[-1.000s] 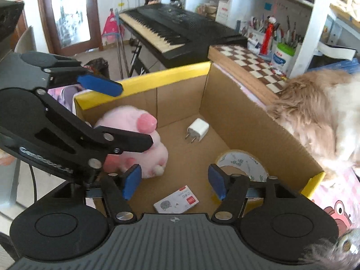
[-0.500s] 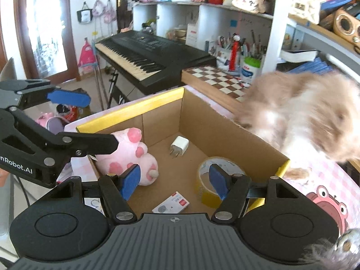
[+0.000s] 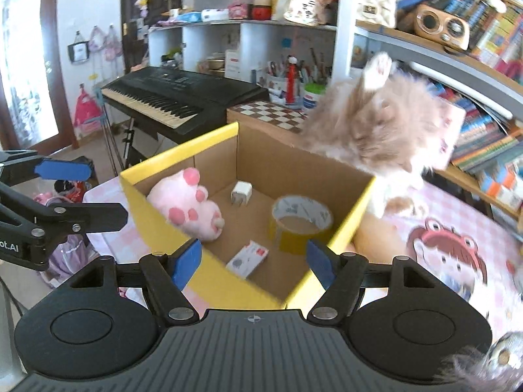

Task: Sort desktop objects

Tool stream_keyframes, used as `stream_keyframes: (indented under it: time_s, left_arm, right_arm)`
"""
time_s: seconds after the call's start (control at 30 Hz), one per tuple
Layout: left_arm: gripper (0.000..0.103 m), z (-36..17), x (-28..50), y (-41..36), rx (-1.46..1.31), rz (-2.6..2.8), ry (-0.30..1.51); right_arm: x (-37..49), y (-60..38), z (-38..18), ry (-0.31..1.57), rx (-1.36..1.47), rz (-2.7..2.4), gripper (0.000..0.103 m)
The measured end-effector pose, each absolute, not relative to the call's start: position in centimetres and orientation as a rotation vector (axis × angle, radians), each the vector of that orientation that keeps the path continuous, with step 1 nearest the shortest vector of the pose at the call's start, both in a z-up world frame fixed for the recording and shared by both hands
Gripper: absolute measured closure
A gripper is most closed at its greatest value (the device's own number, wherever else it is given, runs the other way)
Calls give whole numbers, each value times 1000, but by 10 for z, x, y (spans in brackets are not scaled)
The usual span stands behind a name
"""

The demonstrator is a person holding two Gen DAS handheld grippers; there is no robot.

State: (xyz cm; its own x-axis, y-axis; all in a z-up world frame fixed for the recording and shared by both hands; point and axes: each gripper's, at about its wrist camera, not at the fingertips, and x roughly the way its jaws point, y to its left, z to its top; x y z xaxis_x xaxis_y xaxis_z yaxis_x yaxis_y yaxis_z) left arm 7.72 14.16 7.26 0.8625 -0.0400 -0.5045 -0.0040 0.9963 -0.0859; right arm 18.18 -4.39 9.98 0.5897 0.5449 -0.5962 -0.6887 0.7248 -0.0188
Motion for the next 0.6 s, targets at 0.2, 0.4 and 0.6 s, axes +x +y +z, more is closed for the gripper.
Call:
stream_keyframes:
  time_s: [0.2, 0.4, 0.6]
  left_arm:
    - [5, 70, 48, 135, -83, -39, 539]
    - [5, 61, 20, 130, -85, -55, 562]
    - [5, 51, 0, 127, -99, -53, 588]
  right_arm:
    - [145, -59, 95, 612, -217, 680, 34]
    - [113, -72, 87, 627, -179, 630, 34]
    - [85, -84, 77, 647, -154, 573, 35]
